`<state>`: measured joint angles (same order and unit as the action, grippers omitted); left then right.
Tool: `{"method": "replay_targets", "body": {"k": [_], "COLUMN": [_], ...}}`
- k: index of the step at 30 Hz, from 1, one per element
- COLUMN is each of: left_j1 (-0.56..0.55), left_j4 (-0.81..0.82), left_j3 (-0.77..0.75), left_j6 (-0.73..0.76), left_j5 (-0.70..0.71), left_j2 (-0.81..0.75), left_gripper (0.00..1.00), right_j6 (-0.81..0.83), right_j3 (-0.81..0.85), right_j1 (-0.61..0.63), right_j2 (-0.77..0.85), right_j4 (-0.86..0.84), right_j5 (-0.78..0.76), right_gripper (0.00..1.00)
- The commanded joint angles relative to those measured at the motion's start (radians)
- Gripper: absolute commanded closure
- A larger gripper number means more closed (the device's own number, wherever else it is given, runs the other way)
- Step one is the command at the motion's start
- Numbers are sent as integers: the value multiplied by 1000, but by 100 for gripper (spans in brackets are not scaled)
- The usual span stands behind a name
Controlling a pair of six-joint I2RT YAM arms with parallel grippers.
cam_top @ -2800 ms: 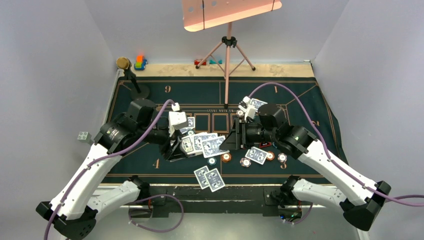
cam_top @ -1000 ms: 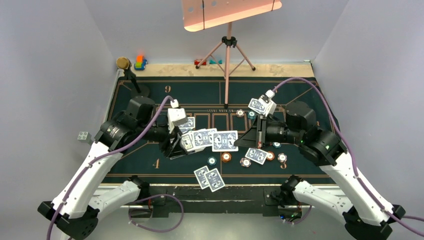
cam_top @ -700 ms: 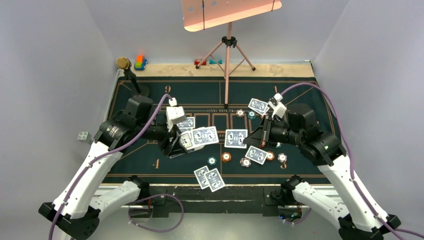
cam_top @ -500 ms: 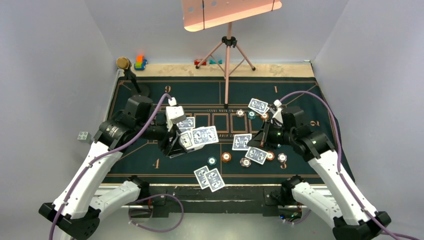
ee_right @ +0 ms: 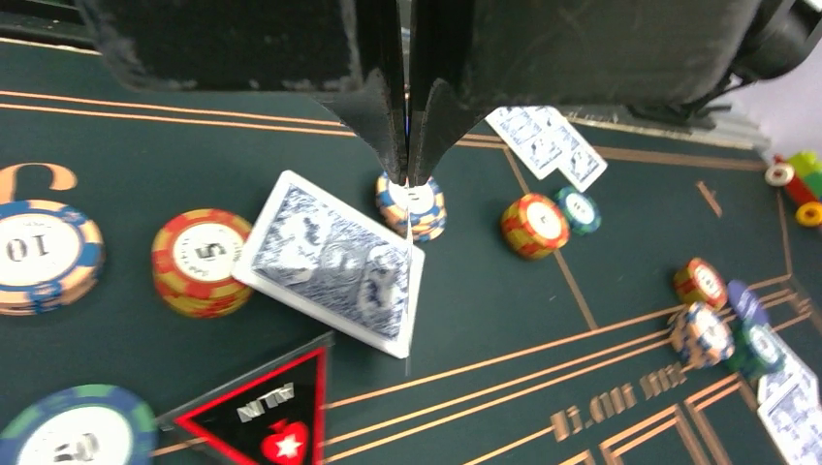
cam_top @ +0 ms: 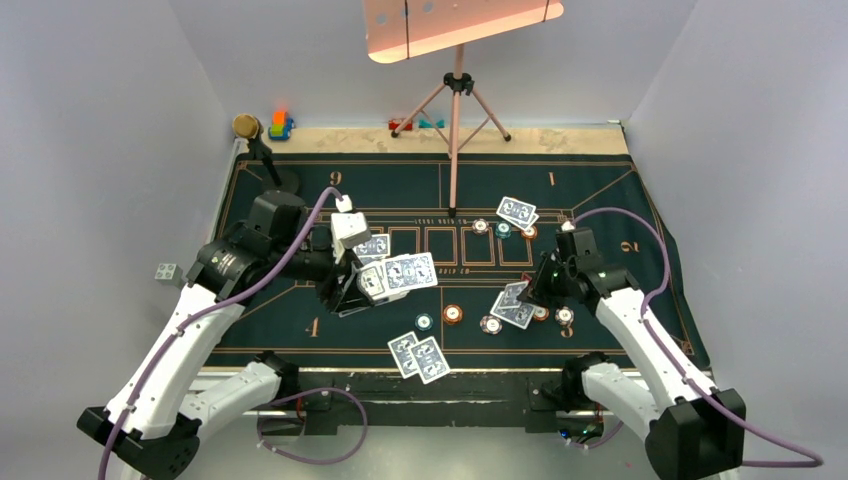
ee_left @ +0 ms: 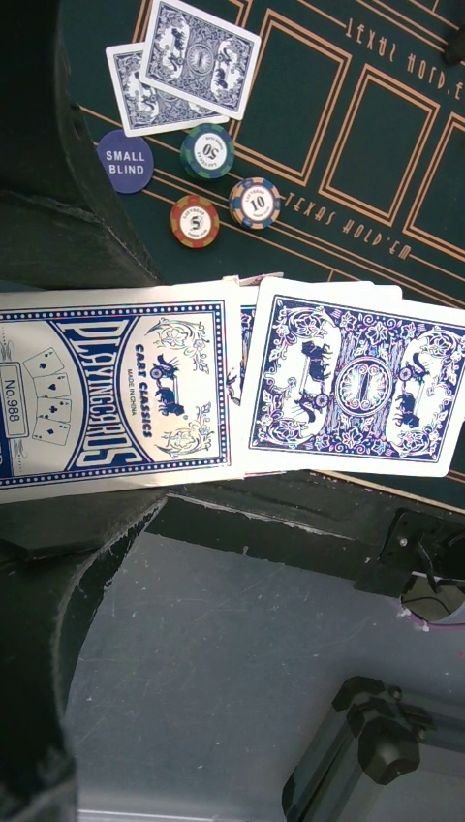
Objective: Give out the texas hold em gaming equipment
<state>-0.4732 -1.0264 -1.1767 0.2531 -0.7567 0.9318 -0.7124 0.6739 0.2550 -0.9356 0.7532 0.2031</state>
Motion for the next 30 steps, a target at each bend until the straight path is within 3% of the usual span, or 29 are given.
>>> {"method": "replay_targets", "body": {"k": [1,5,10,15,19,26,30], "left_j1": [5,5,5,5,5,6,5], "left_j4": [35,31,28,42,48,47,47], "left_j3": [-26,-33,-33,-21,-24,-30,-30], "left_j6": [-4,-5,-10,-32,-35,-35,-33], "left_j5": [-46,-55,-73,-105,-111,-117,-116], "left_j2": [-15,-12,-14,-14,-10,-6,-5], "left_gripper": [100,100,100,100,100,100,100], "right_j6": [22,-9,-74,-133,-165,-165,-120], "right_j3": [-28,-30,-83,-135,-138,-53,46], "right_j1": [-32,-39,-39,-39,-39,-39,-39], "right_j2": [36,23,-14,46,117,158,130], "right_j4": [-48,-30,-32,11,87,193,230], "right_j5": [-108,-135,-62,-22,-53,-97,-115], "right_gripper": [100,100,100,100,87,38,35]}}
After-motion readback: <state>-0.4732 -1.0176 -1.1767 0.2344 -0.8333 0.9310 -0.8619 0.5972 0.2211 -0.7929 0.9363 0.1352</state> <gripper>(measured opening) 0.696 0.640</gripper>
